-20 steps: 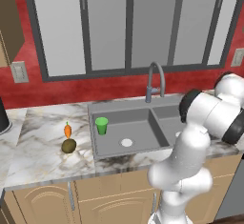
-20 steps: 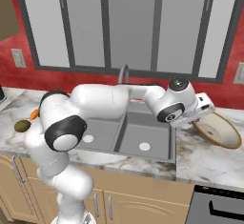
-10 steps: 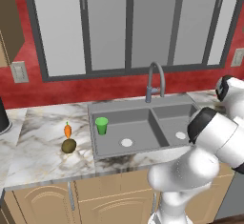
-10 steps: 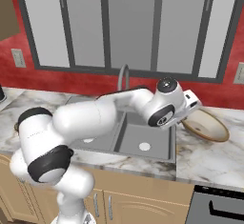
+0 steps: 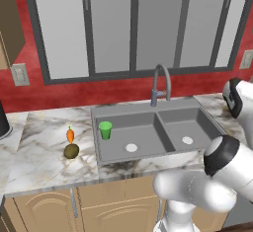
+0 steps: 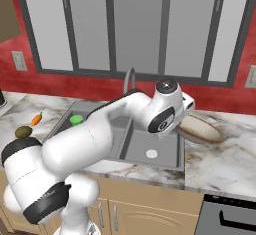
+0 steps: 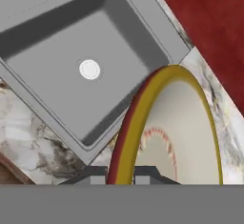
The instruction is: Remove the potato and carrot from the sink. Then move the bowl and cup from the counter to the sink for washing.
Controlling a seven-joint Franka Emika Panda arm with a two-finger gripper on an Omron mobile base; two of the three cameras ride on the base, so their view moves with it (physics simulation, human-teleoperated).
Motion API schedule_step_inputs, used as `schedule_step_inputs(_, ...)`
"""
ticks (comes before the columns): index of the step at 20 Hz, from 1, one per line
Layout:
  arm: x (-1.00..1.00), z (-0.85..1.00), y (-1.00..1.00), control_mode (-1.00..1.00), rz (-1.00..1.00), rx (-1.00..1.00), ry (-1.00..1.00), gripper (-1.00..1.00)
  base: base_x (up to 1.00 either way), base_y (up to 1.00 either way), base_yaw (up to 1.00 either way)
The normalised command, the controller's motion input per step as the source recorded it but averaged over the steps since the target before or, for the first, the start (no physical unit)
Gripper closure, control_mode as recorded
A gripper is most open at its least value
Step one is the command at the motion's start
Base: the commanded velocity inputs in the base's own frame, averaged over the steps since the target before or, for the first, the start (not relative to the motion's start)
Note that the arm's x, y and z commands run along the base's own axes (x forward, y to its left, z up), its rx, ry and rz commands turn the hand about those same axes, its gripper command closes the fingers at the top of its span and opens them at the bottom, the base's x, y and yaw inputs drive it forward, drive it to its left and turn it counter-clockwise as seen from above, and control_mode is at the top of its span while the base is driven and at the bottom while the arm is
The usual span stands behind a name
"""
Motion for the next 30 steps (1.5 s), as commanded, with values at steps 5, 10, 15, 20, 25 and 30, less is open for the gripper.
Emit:
schedule_step_inputs(5, -0.13, 0.17, 0.32, -1.00, 0.24, -0.04, 0.16, 1.00, 0.00, 0.00, 0.00)
schedule_step_inputs(10, -0.19, 0.12, 0.27, -1.00, 0.23, -0.03, 0.09, 1.00, 0.00, 0.00, 0.00)
schedule_step_inputs(15, -0.27, 0.03, 0.19, -1.00, 0.19, 0.00, 0.00, 1.00, 0.00, 0.00, 0.00)
schedule_step_inputs(20, -0.14, 0.00, 0.19, -1.00, 0.13, 0.00, 0.03, 1.00, 0.00, 0.00, 0.00)
schedule_step_inputs(25, -0.03, 0.00, 0.23, -1.00, 0.10, 0.00, 0.02, 1.00, 0.00, 0.00, 0.00)
schedule_step_inputs(30, -0.01, 0.00, 0.20, -1.00, 0.09, 0.00, 0.09, 1.00, 0.00, 0.00, 0.00)
